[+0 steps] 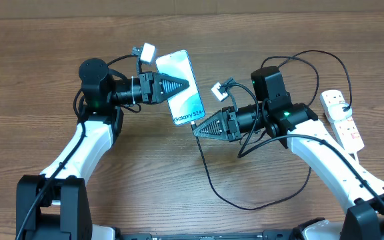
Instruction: Plug charger to phone and switch on socket
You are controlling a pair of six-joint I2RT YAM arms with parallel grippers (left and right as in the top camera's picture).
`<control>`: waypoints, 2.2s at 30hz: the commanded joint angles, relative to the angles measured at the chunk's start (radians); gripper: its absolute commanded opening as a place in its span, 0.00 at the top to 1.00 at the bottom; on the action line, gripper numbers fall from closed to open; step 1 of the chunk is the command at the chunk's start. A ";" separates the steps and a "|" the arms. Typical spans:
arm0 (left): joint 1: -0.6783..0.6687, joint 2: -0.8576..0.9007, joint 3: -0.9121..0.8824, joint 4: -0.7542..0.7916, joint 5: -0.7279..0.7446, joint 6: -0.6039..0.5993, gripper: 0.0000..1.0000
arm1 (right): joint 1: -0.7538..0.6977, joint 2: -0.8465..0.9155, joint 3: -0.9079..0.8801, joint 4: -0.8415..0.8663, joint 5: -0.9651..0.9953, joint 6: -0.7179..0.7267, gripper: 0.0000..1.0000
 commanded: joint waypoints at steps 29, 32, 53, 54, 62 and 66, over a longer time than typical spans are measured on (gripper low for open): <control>-0.022 -0.006 0.014 0.008 0.005 -0.035 0.96 | 0.036 0.007 0.003 0.042 0.038 0.028 0.96; -0.022 -0.006 0.014 0.008 0.016 -0.035 0.96 | 0.037 0.007 0.003 0.042 0.067 0.034 0.96; -0.038 -0.006 0.014 0.006 0.135 0.054 0.96 | -0.010 0.007 0.005 0.090 0.067 0.037 0.96; -0.047 -0.006 0.014 0.006 0.136 0.055 0.96 | -0.009 0.007 0.005 0.106 0.067 0.037 0.96; -0.046 -0.006 0.014 0.006 0.120 0.091 0.96 | -0.010 0.007 0.004 0.035 0.066 0.051 0.78; -0.005 -0.006 0.014 0.005 0.104 0.188 0.96 | -0.009 0.006 0.004 -0.046 0.066 0.051 0.58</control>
